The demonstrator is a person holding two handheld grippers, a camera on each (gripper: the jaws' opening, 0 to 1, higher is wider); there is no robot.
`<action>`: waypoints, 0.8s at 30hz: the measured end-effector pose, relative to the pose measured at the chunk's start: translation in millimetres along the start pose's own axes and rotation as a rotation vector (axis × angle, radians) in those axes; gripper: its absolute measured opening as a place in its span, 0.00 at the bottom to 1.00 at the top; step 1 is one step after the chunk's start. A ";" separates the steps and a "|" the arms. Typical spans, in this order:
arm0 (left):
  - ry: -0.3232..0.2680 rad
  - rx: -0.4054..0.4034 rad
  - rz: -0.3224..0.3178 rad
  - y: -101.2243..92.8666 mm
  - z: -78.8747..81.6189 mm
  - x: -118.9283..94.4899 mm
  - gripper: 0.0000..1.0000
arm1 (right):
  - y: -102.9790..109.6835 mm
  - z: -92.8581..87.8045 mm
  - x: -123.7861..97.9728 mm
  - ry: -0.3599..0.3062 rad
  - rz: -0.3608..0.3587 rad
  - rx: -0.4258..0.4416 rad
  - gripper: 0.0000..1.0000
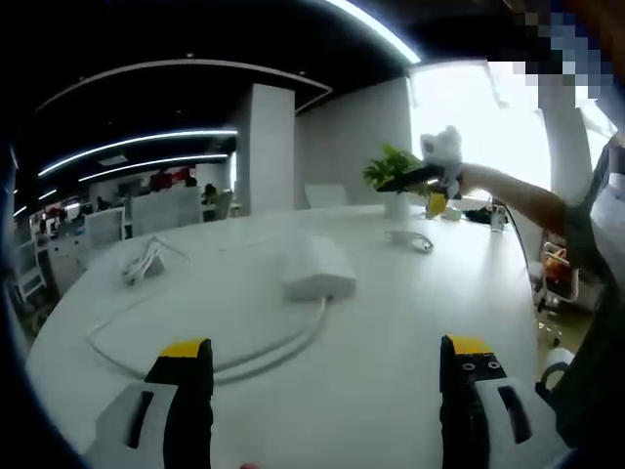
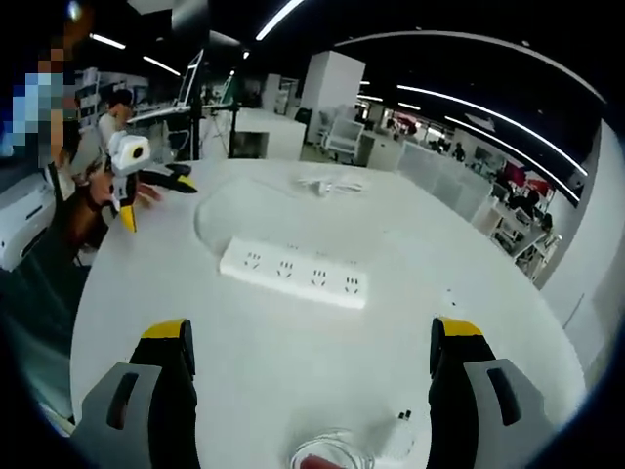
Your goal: Straighten the power strip on the desk, plug the charger into it
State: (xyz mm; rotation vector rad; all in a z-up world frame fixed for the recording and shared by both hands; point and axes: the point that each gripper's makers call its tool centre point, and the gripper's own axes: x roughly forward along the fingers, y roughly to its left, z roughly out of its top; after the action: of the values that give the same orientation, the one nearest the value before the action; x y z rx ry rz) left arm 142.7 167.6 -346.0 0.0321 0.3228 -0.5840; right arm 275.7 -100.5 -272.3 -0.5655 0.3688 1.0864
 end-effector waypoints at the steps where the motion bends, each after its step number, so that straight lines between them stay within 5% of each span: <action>1: 0.001 0.000 -0.001 0.0 -0.2 0.2 1.00 | 0.0 0.3 1.0 0.004 0.004 -0.008 1.00; 24: -0.007 -0.005 0.007 5.7 -2.3 -1.5 1.00 | -6.6 3.5 9.6 0.094 0.056 -0.127 1.00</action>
State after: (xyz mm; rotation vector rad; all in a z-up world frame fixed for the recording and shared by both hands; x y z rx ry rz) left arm 143.9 173.4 -348.0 0.0263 0.3170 -0.5763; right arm 285.8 -93.7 -273.1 -0.7247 0.4008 1.1456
